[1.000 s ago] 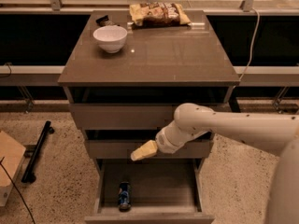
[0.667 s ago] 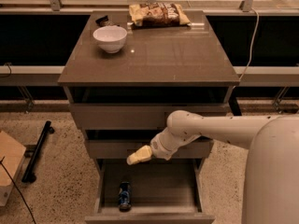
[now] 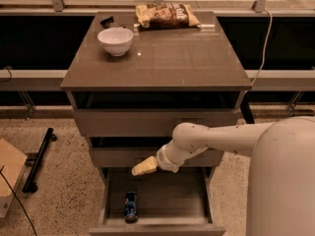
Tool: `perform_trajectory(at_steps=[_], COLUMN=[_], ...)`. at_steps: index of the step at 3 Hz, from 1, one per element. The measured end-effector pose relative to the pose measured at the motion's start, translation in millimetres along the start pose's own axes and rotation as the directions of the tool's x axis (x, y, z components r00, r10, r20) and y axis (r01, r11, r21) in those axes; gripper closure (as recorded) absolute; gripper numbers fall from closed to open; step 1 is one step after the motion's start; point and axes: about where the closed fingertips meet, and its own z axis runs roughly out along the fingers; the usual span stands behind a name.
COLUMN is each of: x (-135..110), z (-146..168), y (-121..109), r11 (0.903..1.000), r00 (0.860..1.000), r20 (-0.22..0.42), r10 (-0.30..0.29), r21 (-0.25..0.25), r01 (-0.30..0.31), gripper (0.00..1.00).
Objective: Pick pepsi can from bottom drawer and place on counter
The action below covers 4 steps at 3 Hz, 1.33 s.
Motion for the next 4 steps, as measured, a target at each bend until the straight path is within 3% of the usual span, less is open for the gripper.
perform_trajectory(at_steps=[2, 4], x=[0, 5], z=[60, 112], y=[-8, -14], r11=[0.9910, 0.9729], r00=[0.991, 0.973], r20=[0.034, -0.001], r10=[0.132, 0.231], r21=[0.016, 0.012], r01=[-0.133, -0.231], gripper=[0.00, 0.00])
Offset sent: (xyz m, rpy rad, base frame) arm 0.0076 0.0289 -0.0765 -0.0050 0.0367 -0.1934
